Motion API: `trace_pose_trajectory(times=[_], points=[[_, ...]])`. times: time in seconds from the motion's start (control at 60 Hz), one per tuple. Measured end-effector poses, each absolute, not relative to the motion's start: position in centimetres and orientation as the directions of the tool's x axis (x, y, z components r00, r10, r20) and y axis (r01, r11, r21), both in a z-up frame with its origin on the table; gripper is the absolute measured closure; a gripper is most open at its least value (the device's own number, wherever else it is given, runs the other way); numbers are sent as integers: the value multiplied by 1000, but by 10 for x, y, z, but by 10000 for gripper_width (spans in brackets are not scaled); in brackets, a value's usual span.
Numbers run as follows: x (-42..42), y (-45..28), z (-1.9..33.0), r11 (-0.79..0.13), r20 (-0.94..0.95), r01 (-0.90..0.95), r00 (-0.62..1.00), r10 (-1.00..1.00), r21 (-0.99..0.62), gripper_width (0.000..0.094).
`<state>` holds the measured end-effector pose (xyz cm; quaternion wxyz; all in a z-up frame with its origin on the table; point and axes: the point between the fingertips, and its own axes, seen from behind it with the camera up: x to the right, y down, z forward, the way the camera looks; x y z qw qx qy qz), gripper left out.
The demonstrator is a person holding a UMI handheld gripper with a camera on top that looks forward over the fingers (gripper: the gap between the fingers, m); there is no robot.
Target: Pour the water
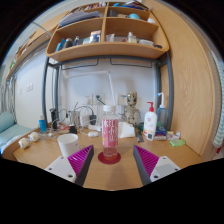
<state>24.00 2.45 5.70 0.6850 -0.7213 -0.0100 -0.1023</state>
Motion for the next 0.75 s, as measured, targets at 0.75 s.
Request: trace_pose_trajectory(times=[0.75], points=[[271, -64, 58, -48, 155, 148, 960, -233, -988, 139]])
